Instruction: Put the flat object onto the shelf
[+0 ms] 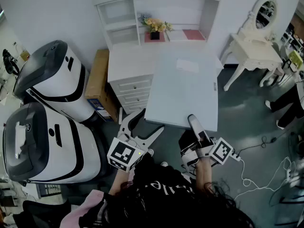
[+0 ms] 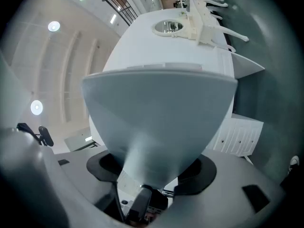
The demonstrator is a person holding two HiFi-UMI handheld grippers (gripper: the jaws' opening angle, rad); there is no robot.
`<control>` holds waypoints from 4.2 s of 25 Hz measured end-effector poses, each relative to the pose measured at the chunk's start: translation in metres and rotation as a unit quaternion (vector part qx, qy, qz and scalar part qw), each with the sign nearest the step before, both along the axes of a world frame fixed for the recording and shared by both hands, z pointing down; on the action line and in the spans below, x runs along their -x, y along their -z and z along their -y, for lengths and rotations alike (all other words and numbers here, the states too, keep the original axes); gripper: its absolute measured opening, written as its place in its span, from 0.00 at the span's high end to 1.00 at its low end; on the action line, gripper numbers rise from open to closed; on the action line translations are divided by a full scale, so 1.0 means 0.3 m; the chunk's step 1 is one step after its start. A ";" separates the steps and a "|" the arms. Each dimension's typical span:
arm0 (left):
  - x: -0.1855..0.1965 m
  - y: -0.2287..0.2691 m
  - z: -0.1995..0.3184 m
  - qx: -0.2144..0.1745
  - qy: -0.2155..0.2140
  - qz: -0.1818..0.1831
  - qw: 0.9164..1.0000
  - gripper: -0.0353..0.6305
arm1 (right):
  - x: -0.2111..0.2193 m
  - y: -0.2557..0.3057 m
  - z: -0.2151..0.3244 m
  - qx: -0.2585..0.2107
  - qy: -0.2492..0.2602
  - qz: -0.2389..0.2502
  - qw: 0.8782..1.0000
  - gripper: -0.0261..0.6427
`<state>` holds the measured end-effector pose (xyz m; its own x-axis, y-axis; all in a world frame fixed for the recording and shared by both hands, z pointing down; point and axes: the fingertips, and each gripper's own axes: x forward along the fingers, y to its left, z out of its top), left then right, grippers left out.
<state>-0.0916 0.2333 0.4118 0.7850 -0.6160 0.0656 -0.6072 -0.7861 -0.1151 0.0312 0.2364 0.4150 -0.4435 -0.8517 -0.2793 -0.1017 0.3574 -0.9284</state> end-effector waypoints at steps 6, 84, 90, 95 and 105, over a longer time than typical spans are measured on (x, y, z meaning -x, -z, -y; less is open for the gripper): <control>-0.008 -0.002 -0.009 0.001 0.005 -0.004 1.000 0.43 | -0.010 -0.003 -0.003 0.005 0.002 0.005 1.000 0.51; -0.195 0.150 1.443 -0.036 -0.061 -0.063 0.995 0.43 | -0.194 0.164 1.401 0.003 -0.029 -0.027 0.999 0.51; -0.230 0.238 1.544 -0.071 -0.042 -0.066 0.994 0.43 | -0.234 0.254 1.518 -0.026 -0.006 -0.031 0.999 0.51; -0.292 0.350 1.620 -0.072 -0.018 -0.076 0.994 0.43 | -0.282 0.368 1.630 -0.066 0.023 -0.048 0.996 0.51; -0.341 0.460 1.845 -0.121 0.045 -0.077 0.989 0.43 | -0.330 0.497 1.907 -0.107 0.092 -0.059 0.988 0.51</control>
<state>0.0107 -0.3202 0.2738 0.7150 -0.6674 -0.2081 -0.6990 -0.6884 -0.1937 0.1302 -0.3356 0.2659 -0.6253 -0.6807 -0.3816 -0.1200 0.5671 -0.8149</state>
